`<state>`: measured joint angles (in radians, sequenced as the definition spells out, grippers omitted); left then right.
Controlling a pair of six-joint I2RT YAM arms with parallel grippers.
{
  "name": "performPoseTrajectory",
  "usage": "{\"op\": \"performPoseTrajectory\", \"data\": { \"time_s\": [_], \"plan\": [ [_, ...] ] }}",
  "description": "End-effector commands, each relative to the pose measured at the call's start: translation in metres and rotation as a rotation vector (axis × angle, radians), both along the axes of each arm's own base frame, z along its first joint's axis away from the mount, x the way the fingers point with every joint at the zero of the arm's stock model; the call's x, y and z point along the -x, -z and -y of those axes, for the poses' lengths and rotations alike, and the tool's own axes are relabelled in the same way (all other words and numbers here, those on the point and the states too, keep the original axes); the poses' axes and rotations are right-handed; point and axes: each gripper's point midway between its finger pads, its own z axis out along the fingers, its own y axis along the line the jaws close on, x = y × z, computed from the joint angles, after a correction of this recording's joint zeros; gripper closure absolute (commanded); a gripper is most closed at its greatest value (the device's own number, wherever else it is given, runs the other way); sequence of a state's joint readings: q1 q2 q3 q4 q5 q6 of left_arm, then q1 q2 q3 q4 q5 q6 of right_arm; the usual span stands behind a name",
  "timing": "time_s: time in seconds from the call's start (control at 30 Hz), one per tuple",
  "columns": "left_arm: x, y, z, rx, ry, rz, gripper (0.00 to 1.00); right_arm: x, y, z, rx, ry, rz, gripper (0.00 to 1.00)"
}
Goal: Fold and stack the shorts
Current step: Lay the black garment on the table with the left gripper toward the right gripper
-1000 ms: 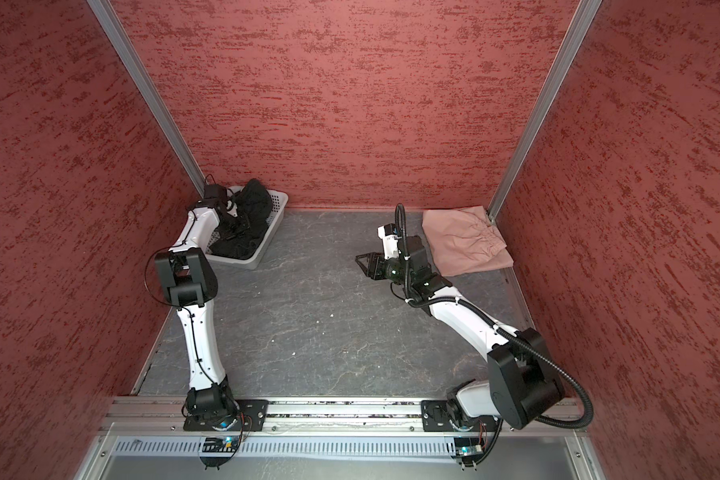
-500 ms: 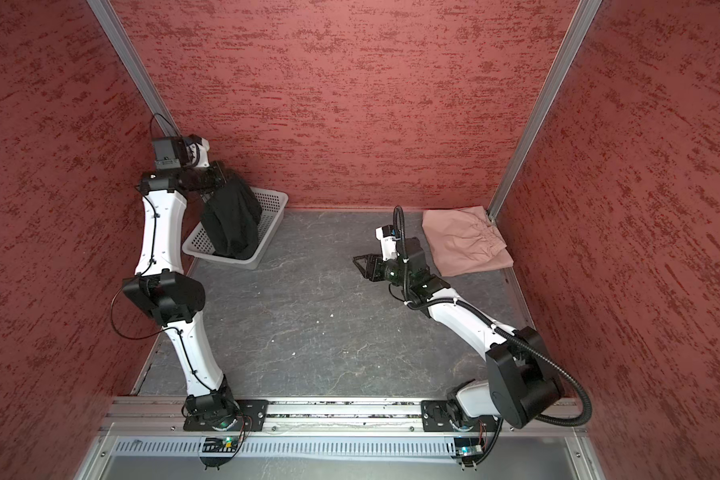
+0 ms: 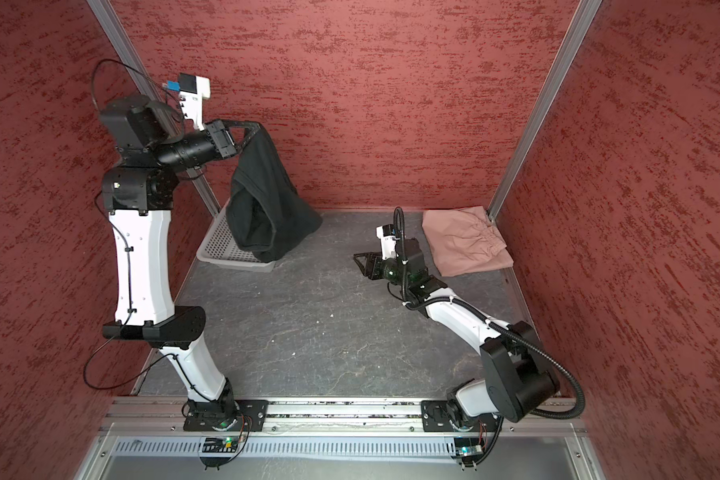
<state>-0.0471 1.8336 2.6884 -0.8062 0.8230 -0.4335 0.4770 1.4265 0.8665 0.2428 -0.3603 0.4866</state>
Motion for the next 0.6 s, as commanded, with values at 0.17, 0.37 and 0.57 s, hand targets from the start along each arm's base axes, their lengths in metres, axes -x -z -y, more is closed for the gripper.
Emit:
{"op": "performPoseTrajectory", "data": {
  "time_s": [0.17, 0.37, 0.57],
  "plan": [
    [0.028, 0.072, 0.08, -0.119, 0.202, -0.168, 1.0, -0.005, -0.019, 0.03, 0.096, 0.107, 0.079, 0.48],
    [0.009, 0.179, 0.098, -0.219, 0.15, -0.387, 1.0, -0.003, -0.012, 0.058, 0.16, 0.209, 0.035, 0.45],
    [-0.016, 0.298, 0.068, -0.387, -0.04, -0.599, 1.0, 0.007, -0.001, 0.07, 0.281, 0.192, -0.018, 0.38]
  ]
}}
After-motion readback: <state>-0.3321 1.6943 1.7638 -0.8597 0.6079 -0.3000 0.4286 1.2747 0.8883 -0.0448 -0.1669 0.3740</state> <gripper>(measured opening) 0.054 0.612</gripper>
